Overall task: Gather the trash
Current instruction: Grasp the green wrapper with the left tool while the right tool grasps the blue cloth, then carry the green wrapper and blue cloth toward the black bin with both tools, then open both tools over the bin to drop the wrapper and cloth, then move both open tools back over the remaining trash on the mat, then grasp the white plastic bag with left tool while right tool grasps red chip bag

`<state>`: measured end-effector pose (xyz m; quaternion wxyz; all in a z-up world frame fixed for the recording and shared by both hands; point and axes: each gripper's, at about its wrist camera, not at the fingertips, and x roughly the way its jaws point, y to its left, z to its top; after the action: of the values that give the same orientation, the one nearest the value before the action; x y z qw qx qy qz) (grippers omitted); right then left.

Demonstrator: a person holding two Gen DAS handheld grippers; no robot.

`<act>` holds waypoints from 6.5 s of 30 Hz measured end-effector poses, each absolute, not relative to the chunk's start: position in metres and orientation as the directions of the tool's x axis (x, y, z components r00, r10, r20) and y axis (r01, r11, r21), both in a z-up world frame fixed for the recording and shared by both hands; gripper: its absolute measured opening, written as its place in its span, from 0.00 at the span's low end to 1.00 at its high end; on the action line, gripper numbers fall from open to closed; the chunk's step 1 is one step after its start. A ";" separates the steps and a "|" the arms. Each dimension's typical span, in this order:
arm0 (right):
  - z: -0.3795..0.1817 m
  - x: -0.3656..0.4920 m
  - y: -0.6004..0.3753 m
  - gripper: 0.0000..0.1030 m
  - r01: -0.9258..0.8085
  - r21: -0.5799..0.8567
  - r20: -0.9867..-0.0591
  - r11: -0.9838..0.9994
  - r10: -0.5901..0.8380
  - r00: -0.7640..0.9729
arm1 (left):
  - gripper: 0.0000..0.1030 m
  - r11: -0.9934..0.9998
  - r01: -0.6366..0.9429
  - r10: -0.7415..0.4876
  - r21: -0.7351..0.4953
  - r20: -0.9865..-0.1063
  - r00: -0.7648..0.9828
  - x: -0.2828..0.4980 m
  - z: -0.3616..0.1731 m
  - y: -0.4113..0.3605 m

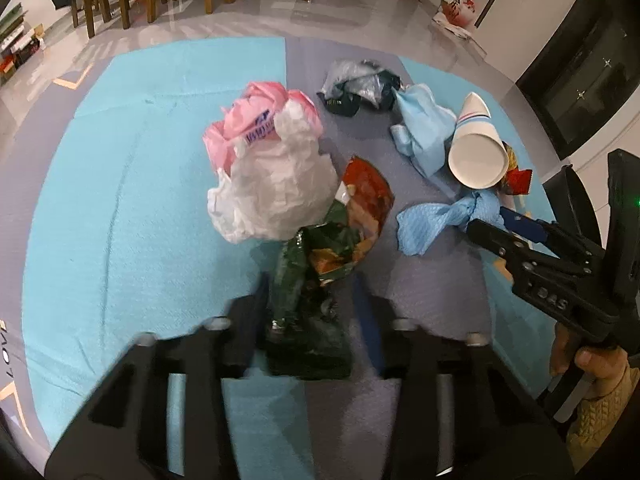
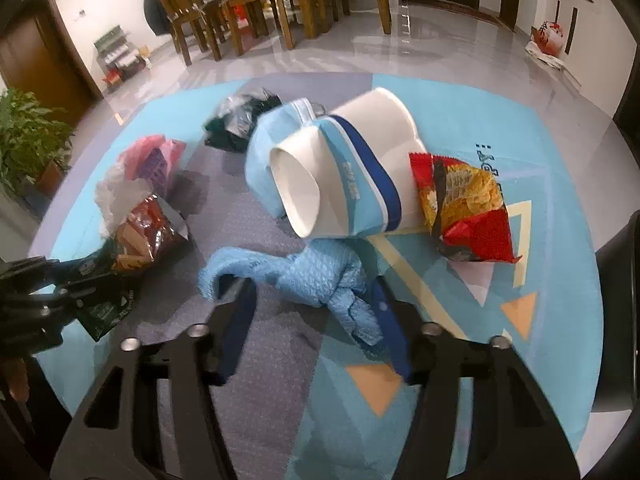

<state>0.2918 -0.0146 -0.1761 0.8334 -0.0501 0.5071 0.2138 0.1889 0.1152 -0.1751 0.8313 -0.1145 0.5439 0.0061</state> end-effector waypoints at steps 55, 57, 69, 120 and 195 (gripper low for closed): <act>-0.081 0.219 -0.295 0.25 0.109 0.445 -0.585 0.889 0.196 0.787 | 0.18 0.882 0.341 -0.462 -0.324 -0.736 0.494 0.234 -0.080 -0.135; -0.086 0.217 -0.313 0.25 0.163 0.451 -0.599 0.878 0.162 0.784 | 0.18 0.871 0.374 -0.476 -0.318 -0.734 0.484 0.241 -0.079 -0.153; -0.106 0.233 -0.365 0.25 0.385 0.447 -0.675 0.807 0.023 0.737 | 0.18 0.863 0.434 -0.451 -0.260 -0.783 0.427 0.289 -0.106 -0.245; -0.110 0.264 -0.332 0.57 0.325 0.465 -0.708 0.824 0.125 0.695 | 0.87 0.922 0.295 -0.383 -0.251 -0.702 0.601 0.253 -0.088 -0.145; -0.180 0.347 -0.097 0.36 -0.046 0.234 -0.860 0.971 0.229 0.457 | 0.28 0.886 -0.067 -0.378 -0.458 -0.799 0.469 0.234 -0.163 0.105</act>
<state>0.3467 -0.0967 -0.1797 0.8487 0.0889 0.5150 0.0810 0.2342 0.1052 -0.1629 0.8285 -0.2191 0.5067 -0.0939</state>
